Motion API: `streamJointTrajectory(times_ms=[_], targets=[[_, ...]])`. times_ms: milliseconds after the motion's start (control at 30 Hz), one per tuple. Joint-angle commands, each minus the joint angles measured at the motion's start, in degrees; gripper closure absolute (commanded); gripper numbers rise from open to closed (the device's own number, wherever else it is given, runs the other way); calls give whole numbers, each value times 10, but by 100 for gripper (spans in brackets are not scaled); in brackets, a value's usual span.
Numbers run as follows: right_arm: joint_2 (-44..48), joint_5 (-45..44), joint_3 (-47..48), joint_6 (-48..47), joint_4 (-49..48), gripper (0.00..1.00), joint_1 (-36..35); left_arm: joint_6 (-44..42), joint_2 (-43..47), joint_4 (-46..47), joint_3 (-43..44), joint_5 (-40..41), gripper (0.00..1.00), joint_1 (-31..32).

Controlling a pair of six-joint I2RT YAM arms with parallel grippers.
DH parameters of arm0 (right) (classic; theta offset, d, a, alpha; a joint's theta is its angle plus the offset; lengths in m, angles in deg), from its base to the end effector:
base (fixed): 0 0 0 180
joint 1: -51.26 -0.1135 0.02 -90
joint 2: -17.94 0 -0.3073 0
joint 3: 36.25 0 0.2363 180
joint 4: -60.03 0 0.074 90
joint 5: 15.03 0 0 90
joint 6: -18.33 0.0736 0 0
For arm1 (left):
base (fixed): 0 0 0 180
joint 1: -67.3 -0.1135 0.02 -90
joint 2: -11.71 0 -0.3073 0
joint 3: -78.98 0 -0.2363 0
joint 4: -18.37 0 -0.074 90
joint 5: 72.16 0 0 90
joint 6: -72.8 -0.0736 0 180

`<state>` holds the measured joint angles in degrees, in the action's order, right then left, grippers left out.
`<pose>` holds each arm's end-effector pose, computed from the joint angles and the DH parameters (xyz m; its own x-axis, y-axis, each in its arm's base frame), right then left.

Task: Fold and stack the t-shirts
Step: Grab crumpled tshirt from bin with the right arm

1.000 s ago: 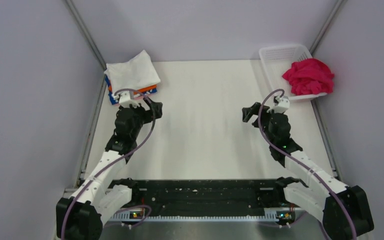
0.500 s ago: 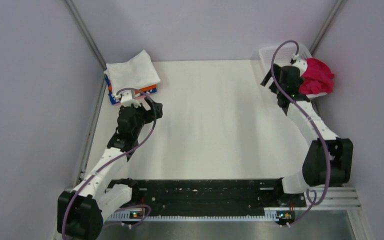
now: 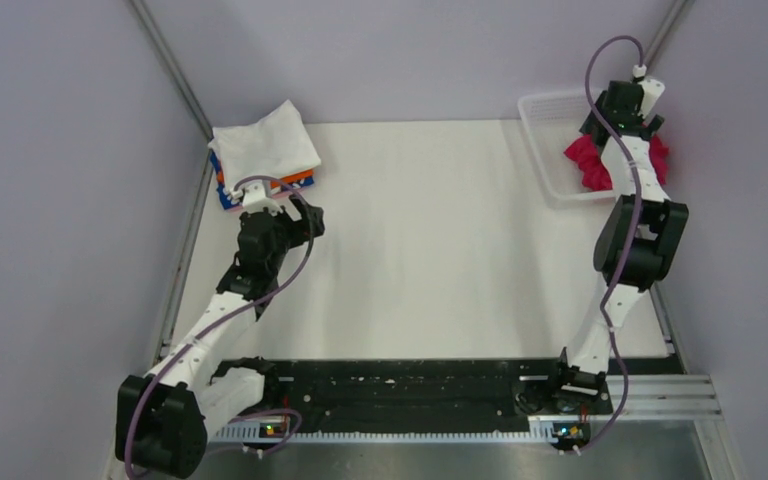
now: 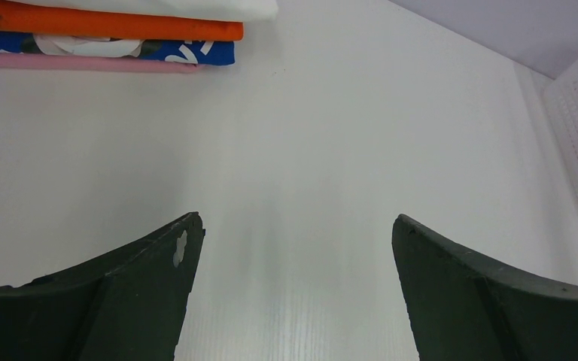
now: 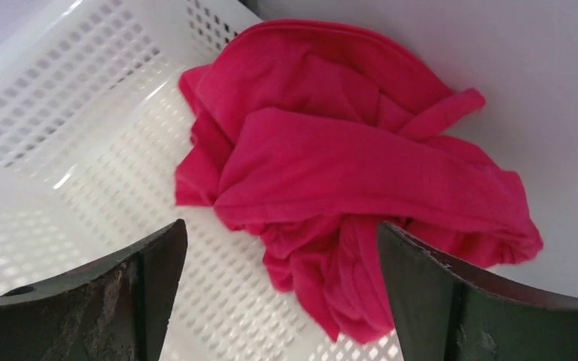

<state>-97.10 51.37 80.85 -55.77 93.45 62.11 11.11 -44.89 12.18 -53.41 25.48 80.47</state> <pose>0.4924 -0.1244 0.3268 -0.3523 0.3231 -0.8783 0.6288 0.7768 0.0336 0.2223 -0.0420 0.2946 -0.2723 -0.4190 -0.8662 -0.0321 0.9037 -0.4270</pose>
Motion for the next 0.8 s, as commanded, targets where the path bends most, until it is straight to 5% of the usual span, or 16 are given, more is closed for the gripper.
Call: streamJointTrajectory(times_ms=[0, 367, 767], targets=[[-70, -66, 73, -40, -8, 8, 16, -11, -3, 21, 29, 20, 1, -1], [-191, -49, 167, -29, 9, 26, 41, -16, -11, 18, 34, 42, 1, -1], [-197, -55, 155, -31, 12, 88, 63, -14, 6, 11, 28, 57, 1, -1]])
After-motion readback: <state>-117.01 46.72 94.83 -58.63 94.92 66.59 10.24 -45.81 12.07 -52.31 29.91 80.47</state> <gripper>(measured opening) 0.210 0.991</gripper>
